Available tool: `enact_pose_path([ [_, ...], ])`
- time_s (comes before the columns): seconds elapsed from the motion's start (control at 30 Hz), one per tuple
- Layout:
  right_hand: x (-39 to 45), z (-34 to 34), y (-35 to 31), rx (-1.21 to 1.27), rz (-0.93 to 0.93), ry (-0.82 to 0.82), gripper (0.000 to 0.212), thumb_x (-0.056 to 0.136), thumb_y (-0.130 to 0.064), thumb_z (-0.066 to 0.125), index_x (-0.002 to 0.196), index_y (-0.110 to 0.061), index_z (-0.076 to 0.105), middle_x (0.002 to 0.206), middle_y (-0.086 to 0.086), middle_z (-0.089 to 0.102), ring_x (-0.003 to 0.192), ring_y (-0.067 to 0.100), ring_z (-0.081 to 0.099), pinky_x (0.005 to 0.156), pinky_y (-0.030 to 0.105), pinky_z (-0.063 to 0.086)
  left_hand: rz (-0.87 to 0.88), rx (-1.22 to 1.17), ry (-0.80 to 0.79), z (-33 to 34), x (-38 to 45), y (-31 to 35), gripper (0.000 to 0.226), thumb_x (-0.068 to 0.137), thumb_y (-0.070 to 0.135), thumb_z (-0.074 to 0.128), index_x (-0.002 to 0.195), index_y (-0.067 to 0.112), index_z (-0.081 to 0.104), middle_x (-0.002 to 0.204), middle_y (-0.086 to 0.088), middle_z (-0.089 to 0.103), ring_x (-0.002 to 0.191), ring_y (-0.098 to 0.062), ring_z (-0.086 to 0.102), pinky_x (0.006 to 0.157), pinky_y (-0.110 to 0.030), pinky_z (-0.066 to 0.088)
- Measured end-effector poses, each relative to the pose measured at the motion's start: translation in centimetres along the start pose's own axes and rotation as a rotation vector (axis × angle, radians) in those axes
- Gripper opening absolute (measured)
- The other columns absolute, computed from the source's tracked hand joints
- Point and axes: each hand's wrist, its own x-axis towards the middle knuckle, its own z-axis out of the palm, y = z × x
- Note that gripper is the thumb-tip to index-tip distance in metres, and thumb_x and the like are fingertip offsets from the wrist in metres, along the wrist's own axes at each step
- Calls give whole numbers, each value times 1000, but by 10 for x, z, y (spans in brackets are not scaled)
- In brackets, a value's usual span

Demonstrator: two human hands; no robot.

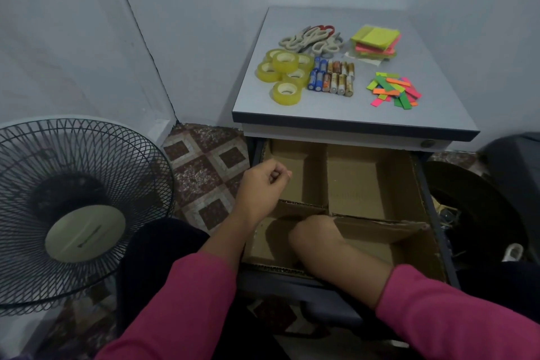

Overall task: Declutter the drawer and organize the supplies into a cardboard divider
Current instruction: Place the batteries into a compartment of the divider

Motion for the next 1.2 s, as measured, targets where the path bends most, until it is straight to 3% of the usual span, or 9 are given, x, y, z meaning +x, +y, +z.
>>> enact_pose_path([
  [0.2,-12,-8,33,461,1,203,22,91,-17,52,106,-18,67,104,6,66,97,24,64,77,32,52,29,57,-7,0,-1,0,13,91,22,62,80,16,64,69,9,54,63,1,49,61,-17,43],
  [0.37,-28,-12,65,753,167,312,21,95,-25,53,113,-27,65,109,-9,64,88,3,54,75,19,43,6,51,-16,0,-3,0,12,92,20,61,80,15,64,69,8,54,63,-3,49,59,-20,42],
  [0.43,-30,-10,69,728,151,347,22,95,-24,53,115,-28,63,112,-8,62,91,3,54,79,20,45,0,38,-8,1,-3,0,12,91,20,62,80,15,64,68,8,53,62,-3,49,59,-21,42],
  [0.53,-26,-8,48,618,-66,231,22,94,-17,55,113,-23,65,112,0,64,100,15,61,88,31,51,-9,26,9,2,-2,0,12,90,19,63,78,15,63,68,7,54,63,-5,49,60,-22,42],
  [0.7,-6,-5,10,279,-178,94,22,94,-7,47,108,-1,63,112,19,63,101,36,63,79,41,50,-34,8,38,0,-2,2,14,90,17,63,78,11,63,66,5,51,63,-8,47,61,-25,42],
  [0.97,0,-5,7,125,-209,-153,36,96,-5,48,132,0,49,135,17,50,122,35,52,92,46,47,-27,4,13,0,-1,0,13,90,18,63,79,11,64,67,7,52,64,-7,48,61,-24,43],
  [1.13,4,-4,5,159,-210,-160,41,97,-6,46,138,-4,43,139,16,48,124,35,50,95,46,47,-23,-3,6,-2,-1,1,13,90,18,62,79,12,63,67,7,52,64,-8,50,62,-31,47],
  [1.2,2,-5,6,183,-200,-146,35,97,-6,45,132,-2,48,135,17,51,121,35,53,92,45,47,-23,-10,1,-1,-2,0,13,90,17,62,79,12,63,67,7,52,64,-7,49,62,-30,47],
])
